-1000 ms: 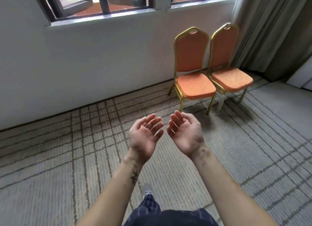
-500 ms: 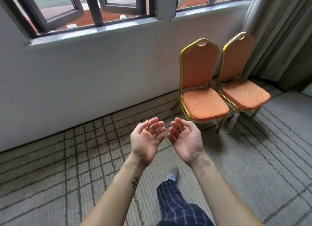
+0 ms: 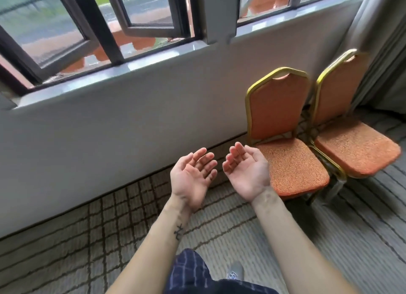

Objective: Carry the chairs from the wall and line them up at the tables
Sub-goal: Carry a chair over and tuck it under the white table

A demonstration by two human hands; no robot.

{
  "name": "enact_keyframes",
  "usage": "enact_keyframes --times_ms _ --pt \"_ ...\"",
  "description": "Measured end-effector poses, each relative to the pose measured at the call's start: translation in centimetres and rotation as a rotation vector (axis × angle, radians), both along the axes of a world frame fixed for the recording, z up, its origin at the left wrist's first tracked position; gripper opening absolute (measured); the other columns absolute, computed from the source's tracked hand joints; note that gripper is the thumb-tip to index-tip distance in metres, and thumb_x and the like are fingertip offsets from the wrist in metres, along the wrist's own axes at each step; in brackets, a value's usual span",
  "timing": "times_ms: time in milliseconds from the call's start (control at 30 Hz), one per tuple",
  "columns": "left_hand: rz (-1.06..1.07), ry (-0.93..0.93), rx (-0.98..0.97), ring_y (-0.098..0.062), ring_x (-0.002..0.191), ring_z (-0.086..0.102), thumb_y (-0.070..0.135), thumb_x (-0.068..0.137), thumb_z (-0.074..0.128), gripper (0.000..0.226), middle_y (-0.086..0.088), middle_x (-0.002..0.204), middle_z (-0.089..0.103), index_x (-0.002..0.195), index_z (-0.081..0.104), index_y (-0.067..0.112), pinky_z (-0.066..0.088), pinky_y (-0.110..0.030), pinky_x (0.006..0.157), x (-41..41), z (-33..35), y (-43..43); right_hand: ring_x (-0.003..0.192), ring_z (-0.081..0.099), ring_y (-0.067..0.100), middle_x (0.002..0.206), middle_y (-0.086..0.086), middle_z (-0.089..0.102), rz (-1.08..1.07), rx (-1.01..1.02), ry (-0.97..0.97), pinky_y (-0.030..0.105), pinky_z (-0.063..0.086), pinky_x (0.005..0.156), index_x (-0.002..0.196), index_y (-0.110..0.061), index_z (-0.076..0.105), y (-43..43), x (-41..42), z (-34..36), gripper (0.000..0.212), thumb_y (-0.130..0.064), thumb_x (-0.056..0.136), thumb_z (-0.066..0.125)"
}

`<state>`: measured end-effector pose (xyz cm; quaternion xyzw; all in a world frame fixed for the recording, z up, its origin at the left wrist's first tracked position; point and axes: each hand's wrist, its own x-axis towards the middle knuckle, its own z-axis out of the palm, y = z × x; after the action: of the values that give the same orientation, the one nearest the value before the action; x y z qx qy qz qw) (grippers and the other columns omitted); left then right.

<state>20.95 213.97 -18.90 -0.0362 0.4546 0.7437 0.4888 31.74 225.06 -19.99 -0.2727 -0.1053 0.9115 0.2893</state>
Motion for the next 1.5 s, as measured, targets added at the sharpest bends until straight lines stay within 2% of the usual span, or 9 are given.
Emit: enact_keyframes --times_ms 267,500,700,967,1100,1200,1300,1400,1500 --pt "-0.122 -0.097 -0.02 -0.026 0.093 0.065 0.033 0.098 0.046 0.037 -0.009 0.103 0.072 0.115 0.068 0.009 0.047 -0.037 0.086 -7.1 -2.9 14.7 0.072 0.061 0.016 0.085 0.001 0.068 -0.102 -0.005 -0.091 0.031 0.045 0.076 0.094 -0.015 0.068 12.1 -5.8 -3.1 0.019 -0.026 0.096 0.052" --pt "-0.279 -0.113 -0.084 -0.029 0.107 0.065 0.032 0.1 0.044 0.043 -0.013 0.116 0.074 0.125 0.065 0.005 0.05 -0.04 0.091 -15.3 -4.6 29.0 0.073 0.059 0.016 0.083 0.001 0.067 -0.229 -0.008 -0.229 0.031 0.045 0.077 0.099 -0.014 0.066 23.1 -13.1 -3.6 0.019 -0.026 0.096 0.051" --pt "-0.472 -0.005 -0.038 -0.025 0.091 0.066 0.031 0.1 0.043 0.041 -0.012 0.104 0.074 0.122 0.064 0.004 0.047 -0.039 0.091 -19.8 -2.5 40.4 0.077 0.058 0.017 0.084 0.002 0.068 -0.379 0.009 -0.257 0.03 0.046 0.078 0.102 -0.012 0.067 31.5 -16.6 -2.3 0.021 -0.025 0.096 0.052" --pt "-0.586 0.108 -0.069 -0.03 0.097 0.065 0.03 0.092 0.053 0.046 -0.016 0.108 0.07 0.125 0.064 0.001 0.048 -0.044 0.096 -21.2 -4.8 51.4 0.083 0.059 0.018 0.086 0.002 0.069 -0.438 0.04 -0.344 0.034 0.047 0.086 0.11 -0.009 0.067 41.7 -17.9 -4.1 0.025 -0.025 0.098 0.052" --pt "-0.653 0.207 -0.132 -0.028 0.091 0.067 0.03 0.077 0.067 0.047 -0.016 0.105 0.071 0.116 0.07 0.004 0.052 -0.038 0.086 -20.8 -5.6 58.0 0.091 0.06 0.019 0.098 0.005 0.07 -0.457 0.021 -0.391 0.035 0.049 0.088 0.117 -0.01 0.069 48.3 -18.0 -6.0 0.03 -0.027 0.1 0.052" --pt "-0.753 0.328 -0.132 -0.026 0.091 0.066 0.025 0.088 0.066 0.031 -0.013 0.101 0.073 0.112 0.071 0.005 0.051 -0.037 0.083 -20.7 -6.3 63.0 0.096 0.058 0.021 0.104 0.007 0.068 -0.471 0.003 -0.401 0.035 0.05 0.089 0.119 -0.011 0.069 52.8 -18.5 -7.3 0.03 -0.028 0.101 0.052" --pt "-0.85 0.452 -0.121 -0.023 0.092 0.066 0.021 0.099 0.055 0.028 -0.008 0.097 0.073 0.118 0.067 0.005 0.052 -0.036 0.085 -20.4 -6.9 66.6 0.1 0.062 0.022 0.112 0.009 0.071 -0.497 -0.008 -0.462 0.035 0.052 0.09 0.12 -0.015 0.069 55.4 -18.3 -7.8 0.029 -0.03 0.1 0.055" --pt "-0.922 0.558 -0.123 -0.023 0.095 0.069 0.016 0.102 0.052 0.023 -0.008 0.098 0.074 0.116 0.069 0.009 0.054 -0.039 0.089 -20.2 -7.7 70.1 0.102 0.068 0.02 0.116 0.007 0.074 -0.505 0.022 -0.532 0.034 0.055 0.09 0.121 -0.018 0.068 57.8 -18.1 -8.4 0.027 -0.029 0.102 0.053" --pt "-1.015 0.699 -0.107 -0.018 0.096 0.07 0.017 0.101 0.054 0.02 -0.003 0.103 0.075 0.111 0.072 0.017 0.054 -0.03 0.082 -20.4 -8.6 73.5 0.11 0.069 0.019 0.117 0.004 0.074 -0.511 0.023 -0.59 0.035 0.057 0.096 0.124 -0.02 0.067 59.9 -18.6 -9.3 0.028 -0.03 0.102 0.053"
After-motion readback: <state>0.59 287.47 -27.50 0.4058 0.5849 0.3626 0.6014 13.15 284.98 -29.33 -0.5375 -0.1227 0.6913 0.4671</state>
